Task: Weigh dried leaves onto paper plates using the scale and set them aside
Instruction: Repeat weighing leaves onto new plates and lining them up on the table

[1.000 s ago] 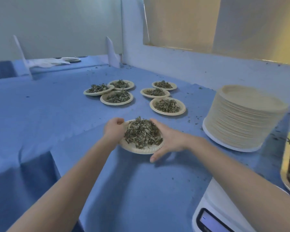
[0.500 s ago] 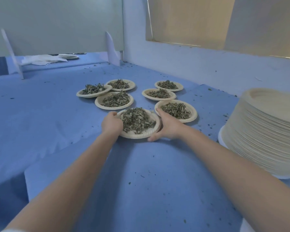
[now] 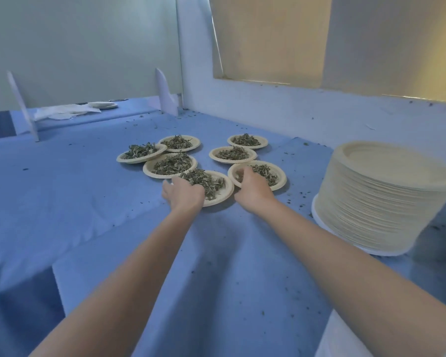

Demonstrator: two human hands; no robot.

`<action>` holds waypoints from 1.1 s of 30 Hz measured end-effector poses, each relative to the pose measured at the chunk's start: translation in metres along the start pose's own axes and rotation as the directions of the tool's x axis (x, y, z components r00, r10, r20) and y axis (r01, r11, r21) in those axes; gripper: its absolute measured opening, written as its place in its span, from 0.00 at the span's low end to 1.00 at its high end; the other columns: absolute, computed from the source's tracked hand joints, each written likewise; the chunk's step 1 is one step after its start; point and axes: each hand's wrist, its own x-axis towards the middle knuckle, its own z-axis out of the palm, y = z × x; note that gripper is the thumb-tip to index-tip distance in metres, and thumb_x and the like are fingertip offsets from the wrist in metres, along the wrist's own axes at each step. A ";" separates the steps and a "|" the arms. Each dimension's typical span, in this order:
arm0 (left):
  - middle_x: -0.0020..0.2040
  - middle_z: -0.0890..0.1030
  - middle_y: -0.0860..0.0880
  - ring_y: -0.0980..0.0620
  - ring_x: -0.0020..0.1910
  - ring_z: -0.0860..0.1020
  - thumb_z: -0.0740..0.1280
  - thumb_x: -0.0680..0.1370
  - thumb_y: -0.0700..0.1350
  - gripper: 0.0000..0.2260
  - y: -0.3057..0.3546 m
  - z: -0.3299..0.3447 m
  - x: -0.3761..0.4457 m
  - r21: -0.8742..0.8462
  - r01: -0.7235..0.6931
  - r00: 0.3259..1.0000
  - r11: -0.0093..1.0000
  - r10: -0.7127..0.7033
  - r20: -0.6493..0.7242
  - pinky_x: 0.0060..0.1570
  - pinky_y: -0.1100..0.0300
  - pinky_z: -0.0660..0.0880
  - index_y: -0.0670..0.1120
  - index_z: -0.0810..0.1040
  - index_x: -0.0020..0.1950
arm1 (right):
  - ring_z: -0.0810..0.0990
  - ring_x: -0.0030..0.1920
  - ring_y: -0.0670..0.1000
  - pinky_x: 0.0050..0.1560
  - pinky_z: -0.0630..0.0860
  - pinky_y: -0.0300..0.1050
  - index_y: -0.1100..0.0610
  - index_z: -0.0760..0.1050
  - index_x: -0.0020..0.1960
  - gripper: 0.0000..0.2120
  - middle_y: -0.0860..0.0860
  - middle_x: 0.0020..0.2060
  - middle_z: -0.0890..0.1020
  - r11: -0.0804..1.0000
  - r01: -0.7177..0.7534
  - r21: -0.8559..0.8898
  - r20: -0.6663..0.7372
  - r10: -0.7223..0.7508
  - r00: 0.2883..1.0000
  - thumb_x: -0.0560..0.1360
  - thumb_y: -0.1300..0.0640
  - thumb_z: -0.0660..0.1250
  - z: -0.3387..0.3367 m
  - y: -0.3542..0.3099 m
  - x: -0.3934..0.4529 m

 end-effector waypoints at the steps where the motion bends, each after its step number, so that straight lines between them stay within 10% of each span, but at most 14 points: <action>1: 0.73 0.59 0.39 0.38 0.71 0.60 0.57 0.75 0.36 0.22 0.004 -0.002 -0.009 -0.010 -0.027 0.999 1.000 0.028 0.023 0.66 0.43 0.66 0.33 0.63 0.68 | 0.73 0.61 0.59 0.46 0.67 0.44 0.61 0.63 0.68 0.23 0.59 0.62 0.74 1.000 0.004 0.015 -0.001 -0.004 1.000 0.74 0.66 0.62 -0.007 -0.002 -0.008; 7: 0.56 0.74 0.41 0.45 0.51 0.74 0.58 0.76 0.36 0.14 0.046 -0.002 -0.067 -0.080 -0.166 0.969 0.983 0.178 0.171 0.42 0.57 0.68 0.41 0.69 0.62 | 0.73 0.60 0.57 0.45 0.69 0.43 0.59 0.64 0.69 0.24 0.57 0.61 0.75 0.996 0.092 0.018 -0.084 -0.091 0.992 0.74 0.63 0.63 -0.060 -0.007 -0.057; 11: 0.65 0.71 0.41 0.44 0.58 0.72 0.58 0.76 0.34 0.23 0.082 0.015 -0.108 -0.192 -0.242 0.908 0.951 0.292 0.301 0.51 0.56 0.71 0.42 0.63 0.72 | 0.72 0.63 0.57 0.48 0.67 0.42 0.58 0.65 0.69 0.24 0.57 0.63 0.74 0.992 0.127 0.002 -0.167 -0.125 0.978 0.74 0.60 0.66 -0.109 0.004 -0.081; 16: 0.64 0.72 0.35 0.44 0.43 0.75 0.57 0.76 0.36 0.22 0.130 0.045 -0.158 -0.188 -0.366 0.831 0.911 0.411 0.375 0.30 0.58 0.62 0.39 0.64 0.71 | 0.69 0.67 0.56 0.59 0.63 0.40 0.60 0.65 0.71 0.26 0.58 0.66 0.71 0.996 0.064 -0.064 -0.223 -0.077 0.972 0.75 0.60 0.66 -0.171 0.042 -0.101; 22: 0.67 0.70 0.38 0.41 0.66 0.70 0.60 0.77 0.44 0.22 0.162 0.092 -0.181 -0.005 -0.470 0.824 0.883 0.440 0.356 0.59 0.53 0.68 0.35 0.66 0.69 | 0.73 0.64 0.56 0.62 0.69 0.47 0.60 0.74 0.64 0.19 0.56 0.63 0.76 0.981 -0.080 -0.179 -0.247 0.034 0.969 0.77 0.53 0.63 -0.210 0.098 -0.118; 27: 0.66 0.71 0.38 0.40 0.63 0.71 0.62 0.76 0.44 0.24 0.161 0.119 -0.171 -0.088 -0.247 0.917 0.965 0.262 0.301 0.58 0.50 0.70 0.35 0.62 0.69 | 0.68 0.66 0.59 0.62 0.67 0.50 0.64 0.65 0.68 0.23 0.59 0.66 0.69 0.964 -0.229 -0.132 -0.251 0.191 0.949 0.80 0.49 0.58 -0.218 0.130 -0.113; 31: 0.70 0.66 0.40 0.40 0.66 0.68 0.61 0.77 0.43 0.28 0.156 0.132 -0.163 -0.125 -0.191 0.914 0.973 0.223 0.339 0.56 0.52 0.68 0.39 0.56 0.74 | 0.68 0.40 0.55 0.43 0.66 0.45 0.60 0.66 0.54 0.11 0.59 0.46 0.66 0.937 -0.343 0.063 -0.161 0.349 0.923 0.78 0.53 0.59 -0.214 0.145 -0.100; 33: 0.72 0.65 0.41 0.40 0.66 0.68 0.59 0.77 0.41 0.27 0.156 0.136 -0.160 -0.116 -0.198 0.911 0.973 0.226 0.344 0.54 0.53 0.67 0.40 0.55 0.75 | 0.72 0.47 0.56 0.42 0.65 0.44 0.62 0.65 0.62 0.17 0.60 0.51 0.68 0.906 -0.378 0.190 -0.129 0.405 0.905 0.77 0.57 0.59 -0.209 0.151 -0.096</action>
